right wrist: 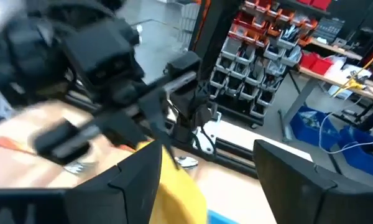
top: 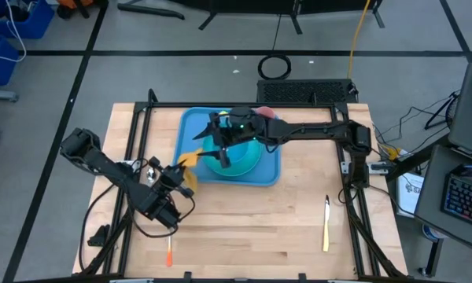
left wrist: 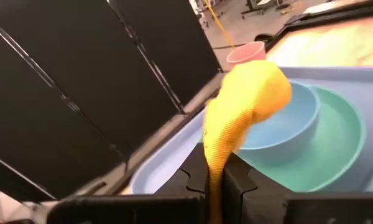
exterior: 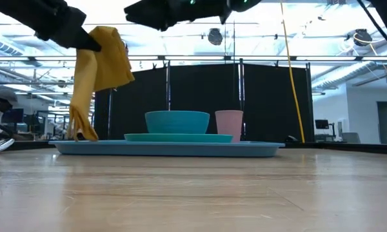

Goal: Set up tray
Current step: Put the yellow napkin on the blue serving tray to the left of the green plate

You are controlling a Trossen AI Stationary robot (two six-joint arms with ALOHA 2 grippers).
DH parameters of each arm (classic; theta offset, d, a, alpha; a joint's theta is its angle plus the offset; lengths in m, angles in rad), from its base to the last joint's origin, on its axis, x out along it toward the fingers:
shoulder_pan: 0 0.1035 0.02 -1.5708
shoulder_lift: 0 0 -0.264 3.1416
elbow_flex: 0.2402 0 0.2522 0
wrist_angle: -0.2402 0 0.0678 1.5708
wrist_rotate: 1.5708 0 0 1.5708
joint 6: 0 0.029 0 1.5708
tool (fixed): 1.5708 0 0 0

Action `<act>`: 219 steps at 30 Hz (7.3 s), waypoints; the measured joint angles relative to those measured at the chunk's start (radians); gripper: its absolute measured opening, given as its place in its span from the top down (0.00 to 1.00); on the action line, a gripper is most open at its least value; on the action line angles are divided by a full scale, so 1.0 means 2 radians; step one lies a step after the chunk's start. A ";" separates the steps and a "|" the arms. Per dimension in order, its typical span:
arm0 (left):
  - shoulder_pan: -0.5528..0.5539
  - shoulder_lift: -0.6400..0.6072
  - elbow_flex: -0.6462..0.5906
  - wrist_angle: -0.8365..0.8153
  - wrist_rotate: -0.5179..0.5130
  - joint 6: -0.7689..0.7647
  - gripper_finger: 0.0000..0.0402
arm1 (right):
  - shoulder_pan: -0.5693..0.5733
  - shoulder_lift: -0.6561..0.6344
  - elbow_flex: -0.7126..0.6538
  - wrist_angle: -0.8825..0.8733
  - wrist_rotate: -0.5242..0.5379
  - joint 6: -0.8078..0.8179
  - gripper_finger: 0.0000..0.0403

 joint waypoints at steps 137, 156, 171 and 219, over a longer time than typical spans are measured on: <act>0.434 0.004 0.052 0.261 0.311 0.415 0.74 | 0.033 -0.288 -0.485 0.299 0.017 0.133 0.41; 0.444 0.006 -0.029 0.279 0.420 0.399 0.74 | 0.033 -0.288 -0.485 0.299 0.017 0.137 0.41; 0.464 0.008 -0.050 0.373 0.425 0.457 0.97 | 0.033 -0.288 -0.485 0.296 0.017 0.129 0.41; 0.547 0.015 -0.167 0.550 0.470 0.463 0.99 | 0.026 -0.288 -0.485 0.286 0.019 0.128 0.41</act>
